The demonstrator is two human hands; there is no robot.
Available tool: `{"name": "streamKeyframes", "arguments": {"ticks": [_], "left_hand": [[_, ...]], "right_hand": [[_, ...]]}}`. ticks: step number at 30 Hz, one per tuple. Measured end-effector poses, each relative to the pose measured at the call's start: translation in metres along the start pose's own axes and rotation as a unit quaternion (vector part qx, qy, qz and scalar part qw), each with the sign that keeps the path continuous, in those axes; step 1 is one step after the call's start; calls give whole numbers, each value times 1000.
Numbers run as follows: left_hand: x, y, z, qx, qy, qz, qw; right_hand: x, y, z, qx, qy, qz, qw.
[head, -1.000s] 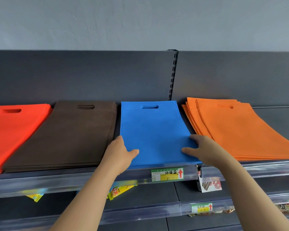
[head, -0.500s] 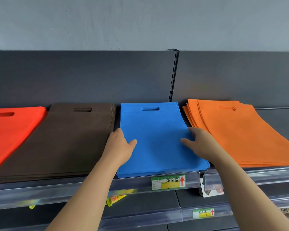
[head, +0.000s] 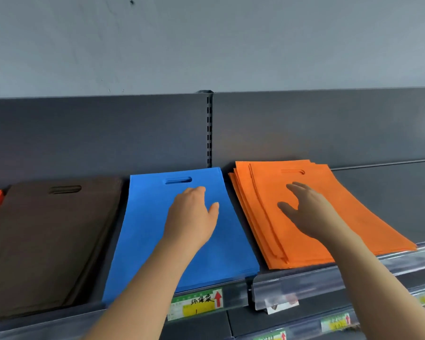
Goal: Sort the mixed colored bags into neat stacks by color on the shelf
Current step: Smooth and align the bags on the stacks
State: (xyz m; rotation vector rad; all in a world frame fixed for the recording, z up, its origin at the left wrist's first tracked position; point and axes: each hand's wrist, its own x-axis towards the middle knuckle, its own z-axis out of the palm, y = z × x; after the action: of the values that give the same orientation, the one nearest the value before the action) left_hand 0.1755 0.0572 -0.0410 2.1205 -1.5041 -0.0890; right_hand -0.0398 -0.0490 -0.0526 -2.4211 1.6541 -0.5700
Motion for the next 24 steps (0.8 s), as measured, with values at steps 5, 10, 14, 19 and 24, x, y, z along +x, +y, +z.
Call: {"name": "streamKeyframes", "arguments": {"ticks": [5,10,14,19,24], "left_hand": [[21,69,47,11,-32,-6,999],[44,102,88,11,-66,-86,994],[54,114,104,-32,-100,-182,978],[63,124,105,-200,-88,-232,948],[72,119,103,-243,-88,-284,923]], "right_hand": [[26,78,-27,-87,-28,25,996],[45,143,-41,-104,-97,50,989],[54,172,-39,-26,-151,85,985],[57,174,-30,64,-153,68,984],[64,178,-33,160,-127,116,972]]}}
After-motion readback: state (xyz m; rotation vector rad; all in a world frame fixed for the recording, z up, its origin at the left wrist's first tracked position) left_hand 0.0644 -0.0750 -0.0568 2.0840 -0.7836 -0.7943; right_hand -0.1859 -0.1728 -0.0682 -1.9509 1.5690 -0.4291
